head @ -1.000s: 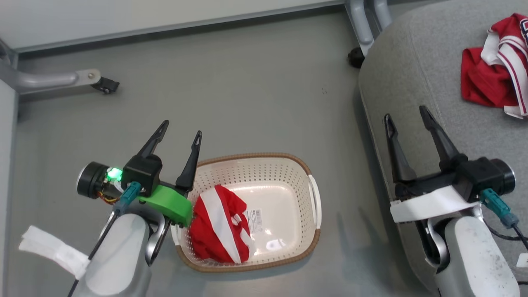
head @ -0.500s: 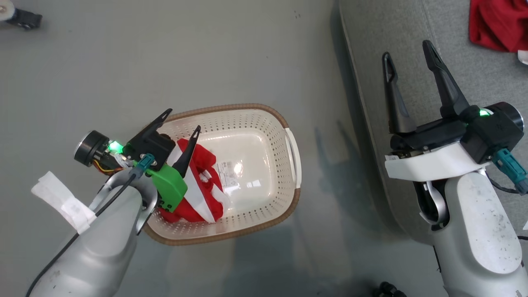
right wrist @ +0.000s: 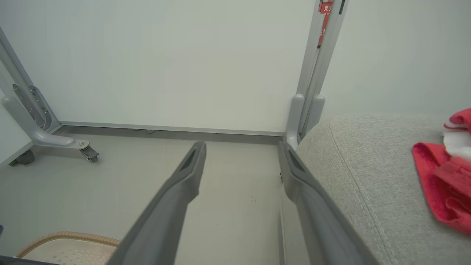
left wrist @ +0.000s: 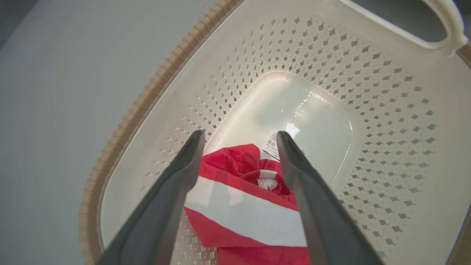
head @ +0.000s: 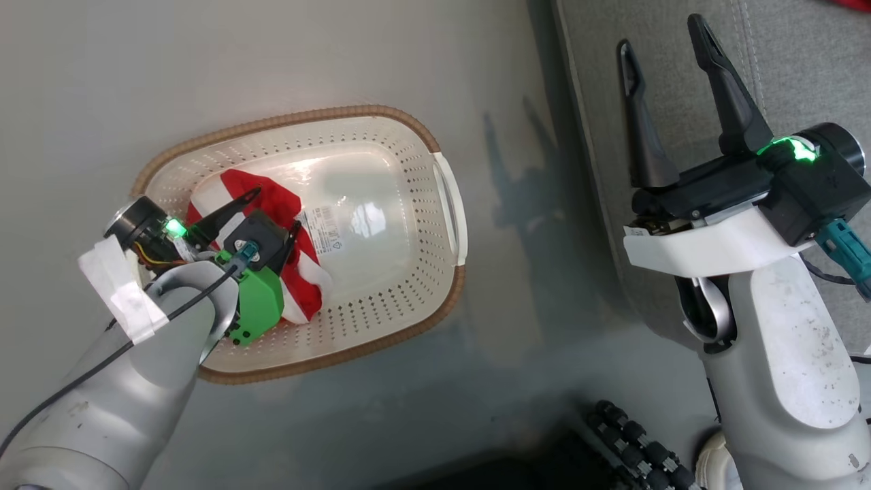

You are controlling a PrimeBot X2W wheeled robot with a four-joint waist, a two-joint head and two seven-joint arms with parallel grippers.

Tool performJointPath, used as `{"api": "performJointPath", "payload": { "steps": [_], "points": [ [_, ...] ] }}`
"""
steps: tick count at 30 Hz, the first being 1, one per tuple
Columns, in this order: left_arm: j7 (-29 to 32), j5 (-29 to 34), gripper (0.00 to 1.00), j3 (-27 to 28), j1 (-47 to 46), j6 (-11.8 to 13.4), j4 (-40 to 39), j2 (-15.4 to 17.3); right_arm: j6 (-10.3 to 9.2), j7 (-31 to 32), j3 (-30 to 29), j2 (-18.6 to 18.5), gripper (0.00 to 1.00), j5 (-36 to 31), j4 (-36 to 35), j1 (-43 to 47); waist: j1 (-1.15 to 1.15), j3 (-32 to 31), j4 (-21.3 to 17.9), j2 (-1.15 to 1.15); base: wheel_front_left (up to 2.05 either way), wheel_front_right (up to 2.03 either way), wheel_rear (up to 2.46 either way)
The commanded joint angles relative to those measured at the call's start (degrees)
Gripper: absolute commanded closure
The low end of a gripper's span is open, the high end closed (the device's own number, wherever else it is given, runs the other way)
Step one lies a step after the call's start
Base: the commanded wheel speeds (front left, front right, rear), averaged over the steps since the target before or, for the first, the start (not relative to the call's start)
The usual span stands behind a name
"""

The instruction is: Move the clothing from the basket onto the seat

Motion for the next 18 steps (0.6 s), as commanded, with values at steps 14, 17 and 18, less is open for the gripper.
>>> {"api": "performJointPath", "payload": {
  "steps": [14, 17, 18],
  "points": [
    [7.29, -1.28, 0.00, -13.91, -9.37, -0.09, 11.57, 0.79, -0.06, -0.14, 0.82, -0.08, 0.00, 1.61, -1.88, -3.19, -0.01, 10.45, -4.29, 0.00, 0.00, 0.00, 0.00],
    [9.86, -2.51, 0.00, -17.14, -10.02, -0.07, 12.39, 0.79, -0.06, -0.14, 0.90, -0.08, 0.00, 1.96, -2.31, -3.39, -0.01, 11.54, -4.63, 0.00, 0.00, 0.00, 0.00],
    [10.36, -2.93, 0.00, -18.08, -10.08, -0.07, 12.43, 0.74, -0.06, -0.14, 0.90, -0.08, 0.00, 2.05, -2.40, -3.33, -0.01, 11.76, -4.68, 0.00, 0.00, 0.00, 0.00]
  ]
}}
